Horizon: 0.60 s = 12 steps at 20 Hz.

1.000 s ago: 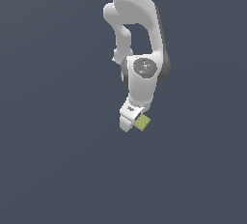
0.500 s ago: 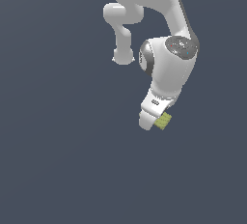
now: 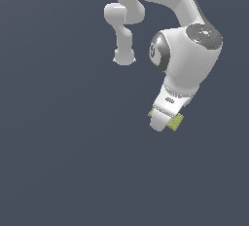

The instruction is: Pick up the object and move it to a goal position.

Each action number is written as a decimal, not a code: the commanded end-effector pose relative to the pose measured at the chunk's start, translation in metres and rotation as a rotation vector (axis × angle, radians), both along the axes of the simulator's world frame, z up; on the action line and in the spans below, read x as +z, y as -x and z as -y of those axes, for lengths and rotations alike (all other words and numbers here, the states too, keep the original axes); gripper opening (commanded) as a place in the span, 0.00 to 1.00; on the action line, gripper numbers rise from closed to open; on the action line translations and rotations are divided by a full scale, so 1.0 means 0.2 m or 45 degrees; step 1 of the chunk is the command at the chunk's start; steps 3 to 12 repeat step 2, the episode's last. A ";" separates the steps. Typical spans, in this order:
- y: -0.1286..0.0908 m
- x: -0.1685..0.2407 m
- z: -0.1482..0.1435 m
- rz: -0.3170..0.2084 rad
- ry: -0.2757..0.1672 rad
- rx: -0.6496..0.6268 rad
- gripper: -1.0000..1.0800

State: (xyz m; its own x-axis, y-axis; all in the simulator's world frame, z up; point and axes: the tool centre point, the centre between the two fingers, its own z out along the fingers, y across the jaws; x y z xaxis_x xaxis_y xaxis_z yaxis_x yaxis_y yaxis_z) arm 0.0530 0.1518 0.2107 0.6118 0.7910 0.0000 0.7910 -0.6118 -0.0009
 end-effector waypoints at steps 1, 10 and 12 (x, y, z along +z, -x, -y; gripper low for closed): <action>-0.01 0.02 -0.01 0.001 0.000 -0.001 0.00; -0.01 0.02 -0.01 0.001 0.000 -0.001 0.00; -0.01 0.02 -0.01 0.001 0.000 -0.001 0.00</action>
